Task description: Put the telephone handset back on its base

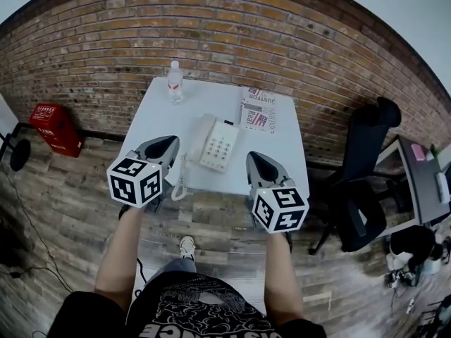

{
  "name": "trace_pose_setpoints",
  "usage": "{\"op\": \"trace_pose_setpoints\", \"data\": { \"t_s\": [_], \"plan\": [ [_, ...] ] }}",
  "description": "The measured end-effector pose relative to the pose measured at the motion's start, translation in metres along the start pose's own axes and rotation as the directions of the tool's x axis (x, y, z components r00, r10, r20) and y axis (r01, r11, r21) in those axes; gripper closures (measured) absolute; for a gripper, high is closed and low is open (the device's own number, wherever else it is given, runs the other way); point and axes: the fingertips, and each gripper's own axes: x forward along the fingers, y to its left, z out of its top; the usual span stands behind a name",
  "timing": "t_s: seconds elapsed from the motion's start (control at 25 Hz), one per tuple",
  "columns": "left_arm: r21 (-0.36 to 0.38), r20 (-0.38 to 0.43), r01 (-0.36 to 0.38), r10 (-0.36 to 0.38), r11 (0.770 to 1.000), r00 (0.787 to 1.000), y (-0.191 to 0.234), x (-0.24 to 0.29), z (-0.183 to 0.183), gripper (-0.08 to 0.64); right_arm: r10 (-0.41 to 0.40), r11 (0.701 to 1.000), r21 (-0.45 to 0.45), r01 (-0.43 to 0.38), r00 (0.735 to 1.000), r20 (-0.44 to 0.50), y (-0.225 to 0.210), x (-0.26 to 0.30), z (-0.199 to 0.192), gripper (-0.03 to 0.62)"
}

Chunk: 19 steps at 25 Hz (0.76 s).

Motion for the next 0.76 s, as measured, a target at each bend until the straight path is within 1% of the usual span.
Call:
{"op": "trace_pose_setpoints", "data": {
  "t_s": [0.28, 0.56, 0.76],
  "plan": [
    [0.015, -0.037, -0.025, 0.026, 1.000, 0.999, -0.003, 0.000, -0.012, 0.554, -0.001, 1.000, -0.001, 0.001, 1.000, -0.002, -0.001, -0.008, -0.001, 0.592],
    [0.000, -0.038, -0.016, 0.016, 1.000, 0.999, -0.008, -0.001, -0.014, 0.554, -0.003, 1.000, 0.001, 0.003, 1.000, 0.001, -0.001, -0.013, -0.002, 0.592],
    [0.003, -0.040, -0.003, 0.003, 1.000, 0.999, -0.013, 0.002, -0.013, 0.554, -0.002, 1.000, 0.001, 0.002, 1.000, 0.000, -0.002, -0.015, -0.004, 0.592]
  ]
}}
